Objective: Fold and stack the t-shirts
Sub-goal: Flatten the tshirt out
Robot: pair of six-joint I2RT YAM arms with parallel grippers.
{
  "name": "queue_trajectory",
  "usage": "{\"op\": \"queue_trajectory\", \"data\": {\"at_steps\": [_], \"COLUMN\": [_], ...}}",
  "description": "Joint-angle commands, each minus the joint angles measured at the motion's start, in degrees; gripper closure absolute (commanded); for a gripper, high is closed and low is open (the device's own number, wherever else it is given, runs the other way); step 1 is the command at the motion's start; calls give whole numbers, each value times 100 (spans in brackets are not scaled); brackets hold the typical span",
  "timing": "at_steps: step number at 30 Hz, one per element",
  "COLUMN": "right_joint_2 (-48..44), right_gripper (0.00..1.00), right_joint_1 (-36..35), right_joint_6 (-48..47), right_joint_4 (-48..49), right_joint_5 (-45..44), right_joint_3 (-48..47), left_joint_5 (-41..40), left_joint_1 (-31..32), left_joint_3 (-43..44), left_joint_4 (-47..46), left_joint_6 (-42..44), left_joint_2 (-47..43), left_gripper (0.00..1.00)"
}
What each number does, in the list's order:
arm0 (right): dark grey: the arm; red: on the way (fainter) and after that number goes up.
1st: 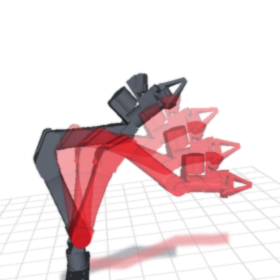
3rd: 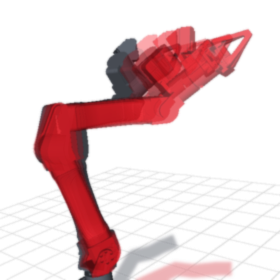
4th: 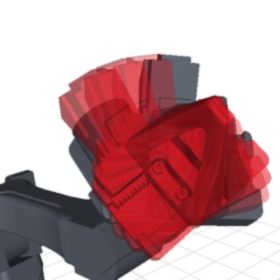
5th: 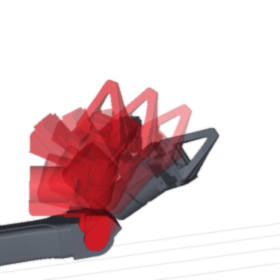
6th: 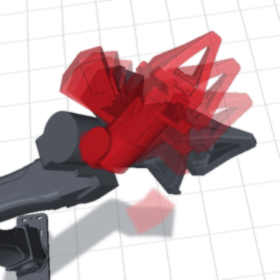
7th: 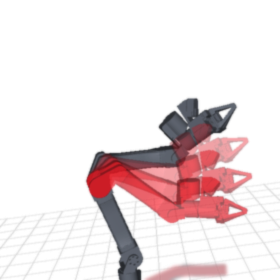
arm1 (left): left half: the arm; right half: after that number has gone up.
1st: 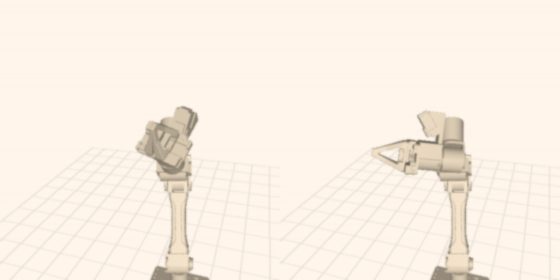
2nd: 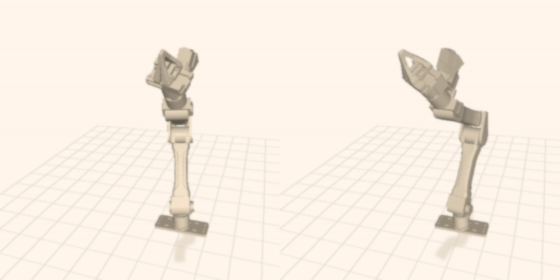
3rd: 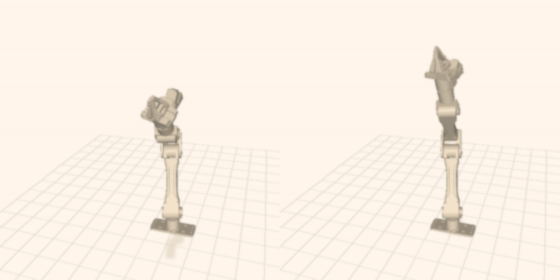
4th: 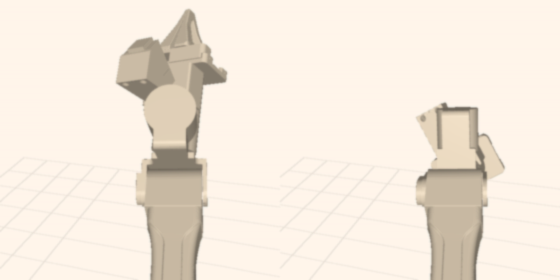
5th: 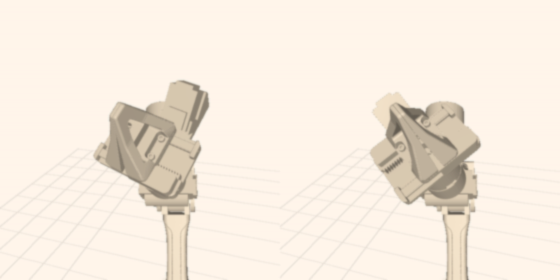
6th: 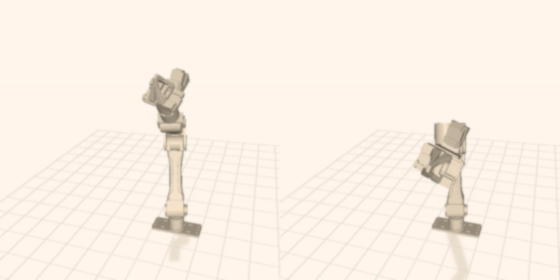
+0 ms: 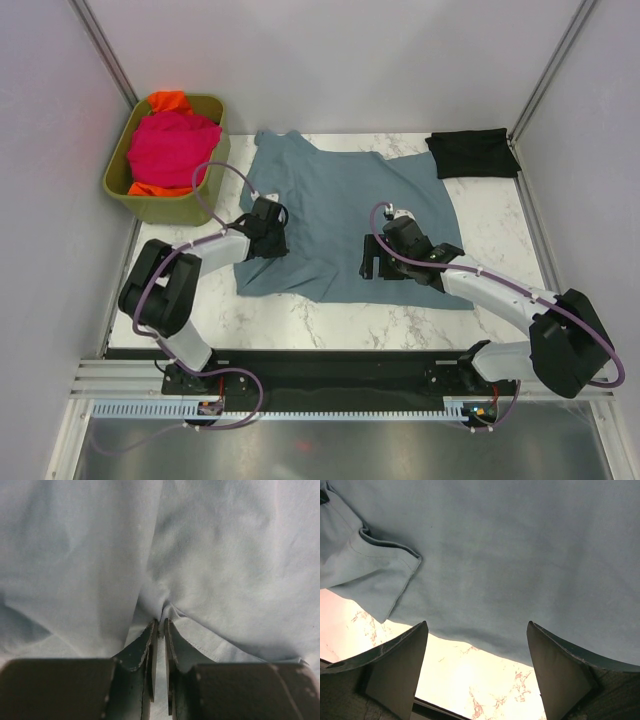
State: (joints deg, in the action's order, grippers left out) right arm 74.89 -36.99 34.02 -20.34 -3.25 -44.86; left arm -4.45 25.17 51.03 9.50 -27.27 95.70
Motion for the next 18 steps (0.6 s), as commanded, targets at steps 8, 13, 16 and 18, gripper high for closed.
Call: {"op": "queue_trajectory", "data": {"at_steps": [8, 13, 16, 18], "right_joint_2": [-54, -80, -202, -465], "right_gripper": [12, 12, 12, 12], "right_joint_1": [17, 17, 25, 60], "right_joint_6": [-45, -27, 17, 113], "right_joint_4": [56, 48, 13, -101], "right_joint_5": [-18, -44, -210, -456], "right_joint_3": [39, 48, 92, 144], "left_joint_5": [-548, -478, -320, -180], "left_joint_1": [120, 120, 120, 120], "left_joint_3": [259, 215, 136, 101], "left_joint_4": [852, 1072, 1150, 1230], "left_joint_6": [46, 55, 28, 2], "left_joint_2": [-1334, -1765, -1958, -2169], "left_gripper": [83, 90, 98, 98]}}
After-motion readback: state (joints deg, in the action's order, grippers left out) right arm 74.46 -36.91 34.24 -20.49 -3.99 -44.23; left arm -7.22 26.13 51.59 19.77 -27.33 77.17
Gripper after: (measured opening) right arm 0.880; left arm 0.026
